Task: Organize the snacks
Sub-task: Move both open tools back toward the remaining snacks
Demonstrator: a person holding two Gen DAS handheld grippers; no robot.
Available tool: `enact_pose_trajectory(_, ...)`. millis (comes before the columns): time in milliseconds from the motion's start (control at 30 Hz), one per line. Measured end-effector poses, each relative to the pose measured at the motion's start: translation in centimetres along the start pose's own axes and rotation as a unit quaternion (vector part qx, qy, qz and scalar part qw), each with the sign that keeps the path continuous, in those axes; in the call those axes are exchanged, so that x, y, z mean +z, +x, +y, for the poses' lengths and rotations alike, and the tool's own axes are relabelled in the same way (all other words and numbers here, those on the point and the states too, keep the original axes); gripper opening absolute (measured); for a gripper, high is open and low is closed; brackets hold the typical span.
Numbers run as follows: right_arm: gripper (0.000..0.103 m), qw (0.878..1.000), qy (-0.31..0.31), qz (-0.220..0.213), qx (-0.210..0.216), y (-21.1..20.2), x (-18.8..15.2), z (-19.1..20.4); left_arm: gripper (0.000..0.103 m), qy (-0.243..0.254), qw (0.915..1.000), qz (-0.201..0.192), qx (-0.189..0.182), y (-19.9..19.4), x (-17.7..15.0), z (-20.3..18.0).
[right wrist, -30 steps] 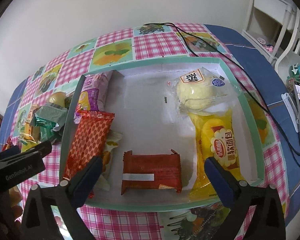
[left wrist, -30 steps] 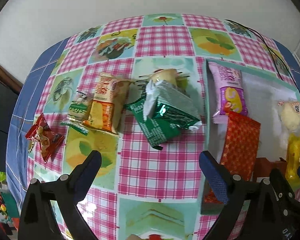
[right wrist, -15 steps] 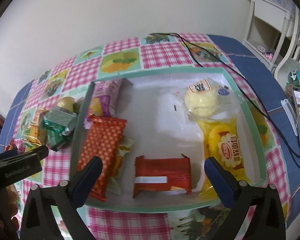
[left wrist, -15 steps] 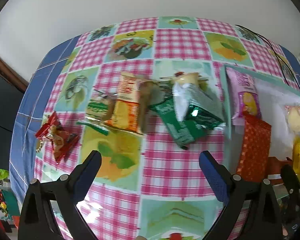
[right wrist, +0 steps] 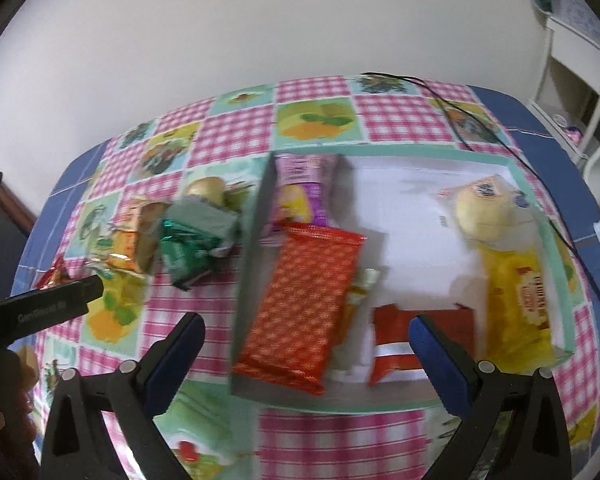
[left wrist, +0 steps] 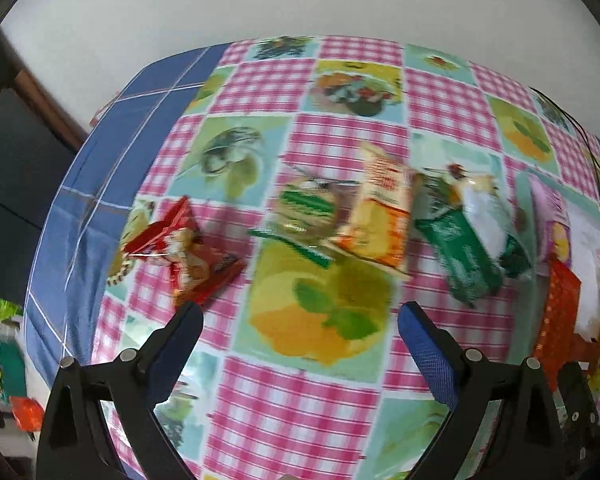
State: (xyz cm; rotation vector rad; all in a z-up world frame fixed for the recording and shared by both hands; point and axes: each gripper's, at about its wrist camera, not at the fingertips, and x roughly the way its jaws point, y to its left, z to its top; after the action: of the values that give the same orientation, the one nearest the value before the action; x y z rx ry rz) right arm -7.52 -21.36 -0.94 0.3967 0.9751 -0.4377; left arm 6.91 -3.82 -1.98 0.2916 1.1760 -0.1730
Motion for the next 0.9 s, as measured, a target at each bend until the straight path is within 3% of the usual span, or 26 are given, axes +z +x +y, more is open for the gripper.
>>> enact_pose_trajectory(567,0.103,0.998,-0.042,0.008,0.040,0.7,-0.6,6.7,0.098,-0.103,0.9946,0.004,0.008,0.9,0.1,9.3)
enact_pose_trajectory(733,0.103,0.998,-0.047,0.011,0.049,1.2,0.1,7.3,0.098,-0.110,0.9939,0.003,0.009,1.0,0.5,9.7)
enact_pose_trajectory(900,0.103,0.998,-0.041,0.011,0.048,3.1,4.1,7.3,0.098,-0.101,0.9947,0.000,0.022,1.9,2.8,8.3)
